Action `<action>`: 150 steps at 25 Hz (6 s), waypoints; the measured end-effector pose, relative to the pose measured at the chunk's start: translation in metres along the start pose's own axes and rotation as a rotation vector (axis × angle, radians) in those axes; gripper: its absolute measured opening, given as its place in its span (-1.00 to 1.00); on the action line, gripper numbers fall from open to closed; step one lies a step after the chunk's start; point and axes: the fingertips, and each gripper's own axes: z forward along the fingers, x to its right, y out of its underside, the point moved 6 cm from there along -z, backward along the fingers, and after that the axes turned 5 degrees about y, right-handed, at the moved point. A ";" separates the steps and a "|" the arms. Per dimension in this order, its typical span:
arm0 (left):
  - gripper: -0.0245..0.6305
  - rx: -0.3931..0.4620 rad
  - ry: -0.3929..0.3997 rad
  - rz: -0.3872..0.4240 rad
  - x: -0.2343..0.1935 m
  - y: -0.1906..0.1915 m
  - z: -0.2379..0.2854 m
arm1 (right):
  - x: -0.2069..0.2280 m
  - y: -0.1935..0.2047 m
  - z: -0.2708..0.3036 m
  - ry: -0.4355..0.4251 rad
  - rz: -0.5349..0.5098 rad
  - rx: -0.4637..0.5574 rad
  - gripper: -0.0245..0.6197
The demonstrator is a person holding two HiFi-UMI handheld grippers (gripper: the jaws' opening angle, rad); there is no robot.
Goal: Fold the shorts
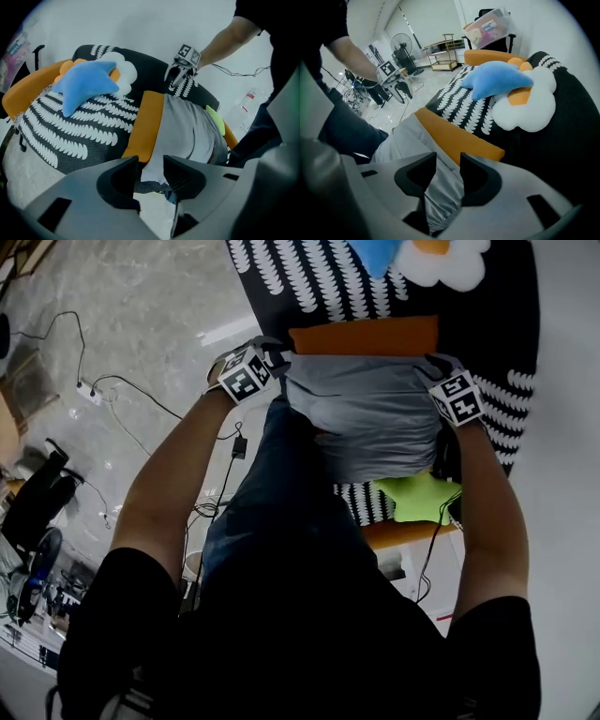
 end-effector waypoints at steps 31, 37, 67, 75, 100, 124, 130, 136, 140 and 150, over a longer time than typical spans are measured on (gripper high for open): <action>-0.83 -0.087 0.118 0.197 -0.003 0.015 0.071 | -0.011 0.014 0.060 -0.087 -0.372 -0.298 -0.44; -0.85 -0.081 0.113 0.206 -0.002 0.015 0.070 | -0.004 0.014 0.058 -0.085 -0.403 -0.300 -0.71; -0.86 -0.025 0.042 0.240 0.069 0.008 0.020 | -0.024 0.021 -0.016 0.114 -0.507 -0.291 -0.88; -0.87 -0.011 0.013 0.270 0.125 0.004 0.017 | -0.051 0.060 -0.053 0.164 -0.535 -0.268 -0.88; -0.87 0.007 -0.010 0.294 0.224 -0.014 -0.009 | -0.095 0.113 -0.115 0.233 -0.574 -0.220 -0.88; -0.87 0.016 0.174 0.342 0.339 0.014 0.012 | -0.154 0.191 -0.124 0.224 -0.525 -0.305 -0.89; -0.87 0.021 0.209 0.328 0.368 0.026 0.028 | -0.167 0.214 -0.119 0.214 -0.503 -0.324 -0.89; -0.87 0.021 0.241 0.312 0.392 0.038 0.050 | -0.179 0.236 -0.113 0.205 -0.492 -0.340 -0.89; -0.87 0.012 0.256 0.306 0.404 0.046 0.066 | -0.185 0.253 -0.105 0.188 -0.507 -0.357 -0.89; -0.87 -0.001 0.243 0.256 0.418 0.066 0.118 | -0.190 0.288 -0.069 0.217 -0.448 -0.373 -0.88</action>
